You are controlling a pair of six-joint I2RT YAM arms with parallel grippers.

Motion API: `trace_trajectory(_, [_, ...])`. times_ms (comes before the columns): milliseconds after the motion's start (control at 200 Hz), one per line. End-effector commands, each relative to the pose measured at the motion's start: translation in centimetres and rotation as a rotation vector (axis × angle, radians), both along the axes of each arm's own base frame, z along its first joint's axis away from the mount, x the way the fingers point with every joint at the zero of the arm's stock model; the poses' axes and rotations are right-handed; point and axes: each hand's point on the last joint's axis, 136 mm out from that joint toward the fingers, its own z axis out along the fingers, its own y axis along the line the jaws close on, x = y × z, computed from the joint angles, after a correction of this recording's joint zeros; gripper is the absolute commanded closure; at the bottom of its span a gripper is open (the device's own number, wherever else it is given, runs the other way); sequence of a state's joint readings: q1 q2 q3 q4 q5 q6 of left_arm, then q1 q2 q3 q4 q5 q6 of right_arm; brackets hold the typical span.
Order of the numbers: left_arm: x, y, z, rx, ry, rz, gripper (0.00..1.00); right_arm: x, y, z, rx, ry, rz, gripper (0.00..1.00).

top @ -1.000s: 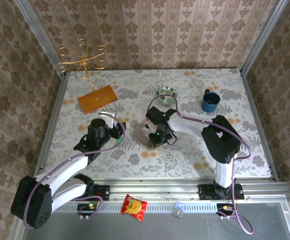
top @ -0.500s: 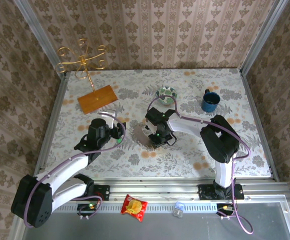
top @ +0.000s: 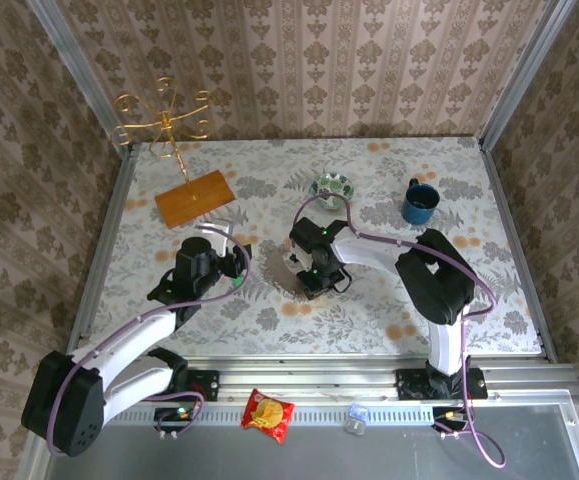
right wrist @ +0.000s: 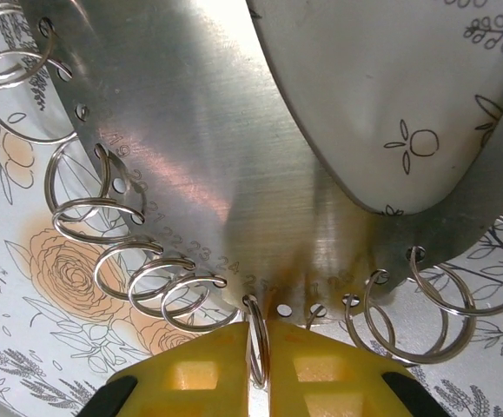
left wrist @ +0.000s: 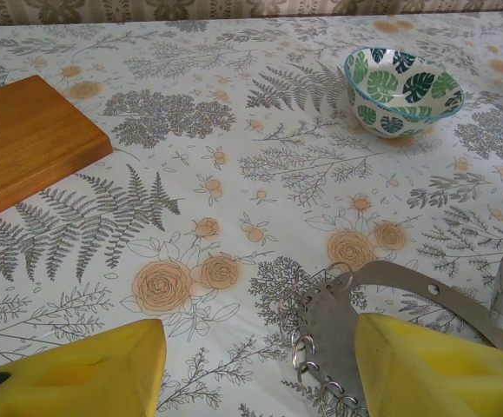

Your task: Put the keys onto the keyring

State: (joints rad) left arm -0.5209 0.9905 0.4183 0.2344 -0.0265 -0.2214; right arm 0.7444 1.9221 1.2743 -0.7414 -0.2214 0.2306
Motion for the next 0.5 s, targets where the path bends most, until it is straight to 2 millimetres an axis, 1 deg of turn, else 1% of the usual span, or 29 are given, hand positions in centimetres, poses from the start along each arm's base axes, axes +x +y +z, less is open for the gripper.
trace_trajectory(0, [0.1, 0.5, 0.4, 0.003, -0.021, 0.014, 0.40, -0.4, 0.0, -0.1, -0.019, 0.023, 0.016, 0.86])
trace_trajectory(105, [0.1, 0.5, 0.4, 0.006, -0.020, 0.015, 0.40, -0.3, 0.1, 0.1, -0.017, 0.017, 0.014, 0.91])
trace_trajectory(175, [0.0, 0.6, 0.5, 0.006, -0.023, 0.015, 0.40, -0.2, 0.1, 0.4, -0.012, 0.004, 0.011, 0.97])
trace_trajectory(220, [0.0, 0.6, 0.5, 0.006, -0.024, 0.016, 0.40, -0.1, 0.1, 0.8, -0.005, -0.006, 0.012, 1.00])
trace_trajectory(365, [-0.1, 0.6, 0.9, 0.014, -0.040, 0.008, 0.40, 0.4, 0.5, 3.0, 0.046, -0.079, 0.032, 1.00])
trace_trajectory(495, [-0.2, 0.3, 1.9, 0.027, -0.079, -0.025, 0.40, 1.3, 0.7, 5.5, 0.085, -0.199, 0.070, 1.00])
